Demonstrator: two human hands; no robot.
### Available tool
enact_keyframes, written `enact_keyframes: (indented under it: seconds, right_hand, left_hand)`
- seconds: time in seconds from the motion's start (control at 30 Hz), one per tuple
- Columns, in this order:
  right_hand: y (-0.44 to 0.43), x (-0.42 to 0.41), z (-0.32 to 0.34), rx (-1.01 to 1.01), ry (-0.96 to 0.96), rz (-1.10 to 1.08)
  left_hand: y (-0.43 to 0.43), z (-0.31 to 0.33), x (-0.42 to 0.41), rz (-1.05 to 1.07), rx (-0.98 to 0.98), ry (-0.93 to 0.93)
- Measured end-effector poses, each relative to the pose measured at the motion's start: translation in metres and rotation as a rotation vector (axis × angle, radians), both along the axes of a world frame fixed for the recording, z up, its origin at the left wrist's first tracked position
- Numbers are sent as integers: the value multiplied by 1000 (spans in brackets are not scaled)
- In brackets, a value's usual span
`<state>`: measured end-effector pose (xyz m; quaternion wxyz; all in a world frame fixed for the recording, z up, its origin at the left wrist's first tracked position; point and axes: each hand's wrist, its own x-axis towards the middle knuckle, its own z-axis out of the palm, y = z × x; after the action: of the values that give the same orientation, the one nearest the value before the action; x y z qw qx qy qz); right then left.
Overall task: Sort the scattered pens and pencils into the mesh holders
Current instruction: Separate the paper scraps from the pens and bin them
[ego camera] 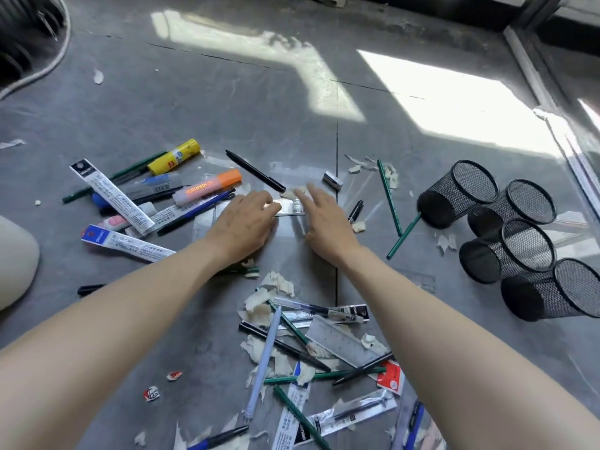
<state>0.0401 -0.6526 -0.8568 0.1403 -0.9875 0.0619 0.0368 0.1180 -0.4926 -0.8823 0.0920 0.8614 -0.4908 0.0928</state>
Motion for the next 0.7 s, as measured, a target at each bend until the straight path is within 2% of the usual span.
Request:
enact_keyframes:
  seconds: [0.1, 0.17, 0.33, 0.43, 0.5, 0.57, 0.7]
  right_hand:
    - [10, 24, -6, -26, 232, 129]
    - [12, 33, -15, -58, 258, 111]
    - [-5, 13, -20, -133, 48, -221]
    - [-3, -13, -21, -48, -102, -145]
    - [-7, -23, -18, 77, -215, -166]
    - [-24, -22, -7, 132, -303, -312]
    - [-74, -14, 3, 71, -182, -556]
  left_hand:
    - [12, -8, -1, -28, 30, 45]
    - [18, -10, 1, -55, 77, 35]
    - [27, -1, 14, 75, 168, -31]
    - [16, -1, 22, 161, 95, -71]
    - [-7, 1, 17, 70, 3, -51]
    - [-33, 2, 1, -99, -20, -3]
    - [-75, 0, -39, -152, 41, 109]
